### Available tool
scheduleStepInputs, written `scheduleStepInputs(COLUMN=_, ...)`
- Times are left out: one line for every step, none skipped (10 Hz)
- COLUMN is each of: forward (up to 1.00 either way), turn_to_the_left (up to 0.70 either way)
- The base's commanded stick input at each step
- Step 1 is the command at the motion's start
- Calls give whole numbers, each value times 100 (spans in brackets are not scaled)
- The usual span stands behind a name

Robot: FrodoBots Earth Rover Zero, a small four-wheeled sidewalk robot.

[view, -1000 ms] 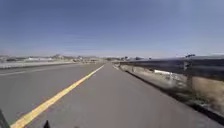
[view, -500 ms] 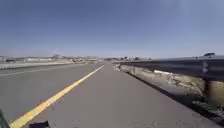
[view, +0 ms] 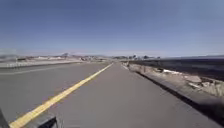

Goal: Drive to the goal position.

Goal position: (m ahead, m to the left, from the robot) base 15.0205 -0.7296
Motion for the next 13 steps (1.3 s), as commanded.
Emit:
scheduleStepInputs(forward=85, turn_to_the_left=0)
scheduleStepInputs(forward=85, turn_to_the_left=0)
scheduleStepInputs(forward=85, turn_to_the_left=0)
scheduleStepInputs(forward=85, turn_to_the_left=0)
scheduleStepInputs(forward=85, turn_to_the_left=0)
scheduleStepInputs(forward=85, turn_to_the_left=0)
scheduleStepInputs(forward=85, turn_to_the_left=0)
scheduleStepInputs(forward=85, turn_to_the_left=0)
scheduleStepInputs(forward=85, turn_to_the_left=0)
scheduleStepInputs(forward=85, turn_to_the_left=0)
scheduleStepInputs(forward=85, turn_to_the_left=0)
scheduleStepInputs(forward=85, turn_to_the_left=0)
scheduleStepInputs(forward=85, turn_to_the_left=0)
